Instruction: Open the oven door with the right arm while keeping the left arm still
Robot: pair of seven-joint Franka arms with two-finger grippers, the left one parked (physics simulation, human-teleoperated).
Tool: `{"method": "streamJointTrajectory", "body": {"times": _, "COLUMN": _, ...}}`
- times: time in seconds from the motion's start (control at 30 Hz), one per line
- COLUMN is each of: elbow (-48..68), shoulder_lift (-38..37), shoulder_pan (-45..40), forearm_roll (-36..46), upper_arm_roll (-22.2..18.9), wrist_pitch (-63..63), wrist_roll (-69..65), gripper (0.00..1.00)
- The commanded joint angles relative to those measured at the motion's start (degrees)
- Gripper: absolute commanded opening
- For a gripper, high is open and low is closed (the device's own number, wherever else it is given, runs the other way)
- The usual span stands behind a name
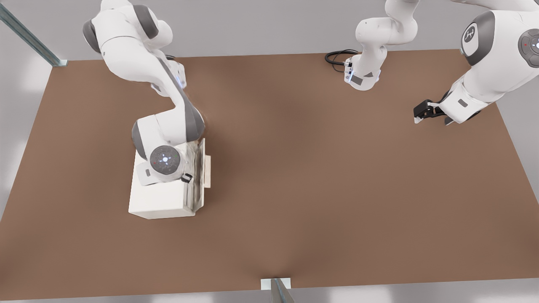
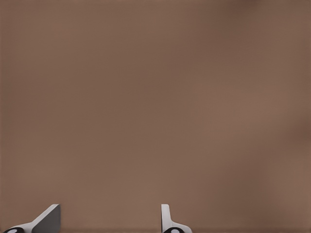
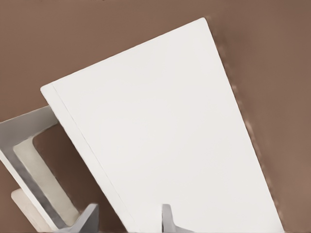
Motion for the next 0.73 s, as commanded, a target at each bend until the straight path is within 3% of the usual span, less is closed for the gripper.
{"method": "streamJointTrajectory", "body": {"times": 0.0, "elbow": -5.0, "shoulder_lift": -7.0, "shoulder_pan": -7.1, "forearm_roll": 9.2, "upper_arm_roll": -0.1, "wrist_pitch": 7.9, "wrist_roll": -39.3, "gripper": 1.0}}
{"method": "streamJointTrajectory", "body": {"times": 0.03, "elbow": -6.0, "shoulder_lift": -10.5, "shoulder_pan": -9.7, "forearm_roll": 9.0, "upper_arm_roll": -0.2, "wrist_pitch": 7.8, "wrist_roll": -43.8, "gripper": 1.0}}
{"method": "streamJointTrajectory", "body": {"times": 0.1, "elbow": -4.3, "shoulder_lift": -13.8, "shoulder_pan": -10.6, "forearm_roll": 8.7, "upper_arm_roll": -4.9, "wrist_pitch": 7.6, "wrist_roll": -50.5, "gripper": 1.0}}
{"method": "streamJointTrajectory", "body": {"times": 0.7, "elbow": 0.0, "shoulder_lift": -12.8, "shoulder_pan": -12.2, "forearm_roll": 7.8, "upper_arm_roll": -4.8, "wrist_pitch": 5.7, "wrist_roll": -50.5, "gripper": 1.0}}
